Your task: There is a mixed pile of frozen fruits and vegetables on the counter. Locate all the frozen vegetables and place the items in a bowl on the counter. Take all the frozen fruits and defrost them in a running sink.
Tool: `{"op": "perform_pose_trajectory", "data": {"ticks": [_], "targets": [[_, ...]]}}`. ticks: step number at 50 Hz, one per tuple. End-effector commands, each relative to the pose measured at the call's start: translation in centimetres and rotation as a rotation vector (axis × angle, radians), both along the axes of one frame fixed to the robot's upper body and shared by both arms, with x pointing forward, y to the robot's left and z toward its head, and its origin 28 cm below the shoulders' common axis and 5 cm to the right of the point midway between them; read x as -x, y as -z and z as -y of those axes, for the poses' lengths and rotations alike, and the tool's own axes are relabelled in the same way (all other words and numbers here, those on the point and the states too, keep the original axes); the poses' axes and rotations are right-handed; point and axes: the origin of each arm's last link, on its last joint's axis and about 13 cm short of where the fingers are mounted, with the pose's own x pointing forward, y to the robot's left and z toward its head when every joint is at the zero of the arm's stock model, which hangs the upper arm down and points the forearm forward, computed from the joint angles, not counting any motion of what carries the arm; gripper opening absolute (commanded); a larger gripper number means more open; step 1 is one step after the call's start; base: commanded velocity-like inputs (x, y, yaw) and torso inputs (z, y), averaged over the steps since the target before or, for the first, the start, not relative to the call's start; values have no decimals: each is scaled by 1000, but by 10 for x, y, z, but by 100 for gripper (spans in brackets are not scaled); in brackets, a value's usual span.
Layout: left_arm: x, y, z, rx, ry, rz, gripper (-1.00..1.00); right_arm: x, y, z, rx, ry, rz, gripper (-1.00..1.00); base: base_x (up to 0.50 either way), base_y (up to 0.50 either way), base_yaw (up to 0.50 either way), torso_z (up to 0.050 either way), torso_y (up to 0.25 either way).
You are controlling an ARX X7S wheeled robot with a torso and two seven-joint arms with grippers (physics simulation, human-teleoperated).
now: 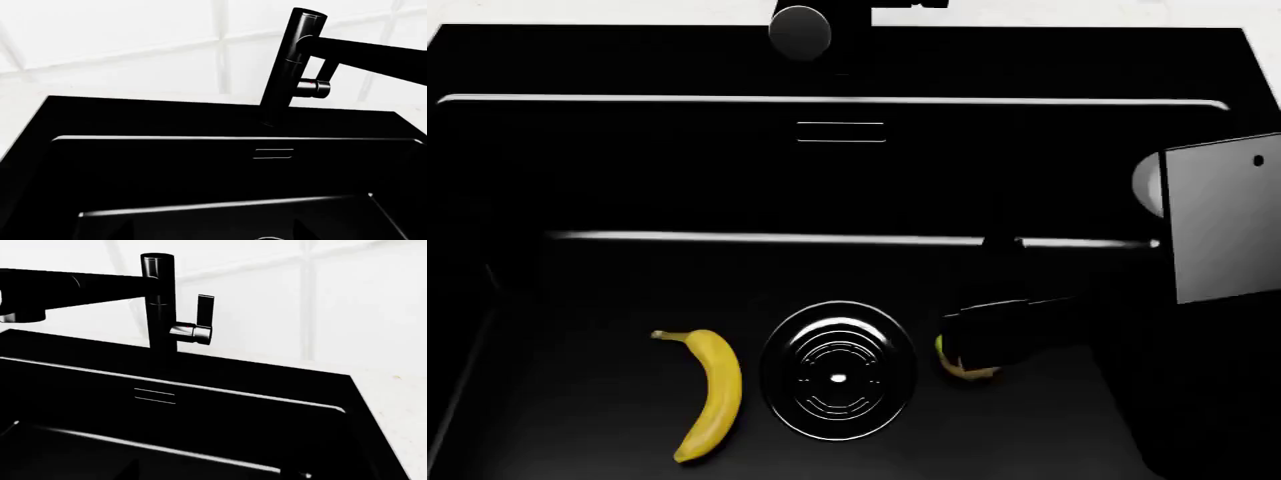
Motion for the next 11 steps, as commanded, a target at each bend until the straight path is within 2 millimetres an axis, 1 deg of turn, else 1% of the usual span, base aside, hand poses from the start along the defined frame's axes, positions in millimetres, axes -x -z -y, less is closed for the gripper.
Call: {"op": "perform_pose_trajectory", "data": {"ticks": [1, 3, 6, 7, 8, 9, 11], "targets": [[7, -7, -2, 3, -18, 28, 100, 27, -17, 6, 1, 16, 54, 100, 0, 0, 0, 0, 0], [7, -8, 0, 1, -16, 32, 100, 26, -20, 7, 0, 18, 64, 100, 0, 0, 0, 0, 0], [8, -13, -4, 1, -13, 36, 100, 25, -24, 8, -1, 15, 76, 100, 0, 0, 0, 0, 0], [8, -13, -3, 2, -12, 35, 100, 24, -26, 8, -3, 15, 78, 100, 0, 0, 0, 0, 0], [8, -18, -5, 3, -12, 34, 100, 21, -27, 9, -3, 10, 73, 100, 0, 0, 0, 0, 0], [8, -19, -4, 0, -13, 35, 100, 20, -29, 9, -4, 6, 71, 100, 0, 0, 0, 0, 0], [1, -31, -2, -6, -16, 36, 100, 11, -37, 12, -12, 2, 80, 100, 0, 0, 0, 0, 0]]}}
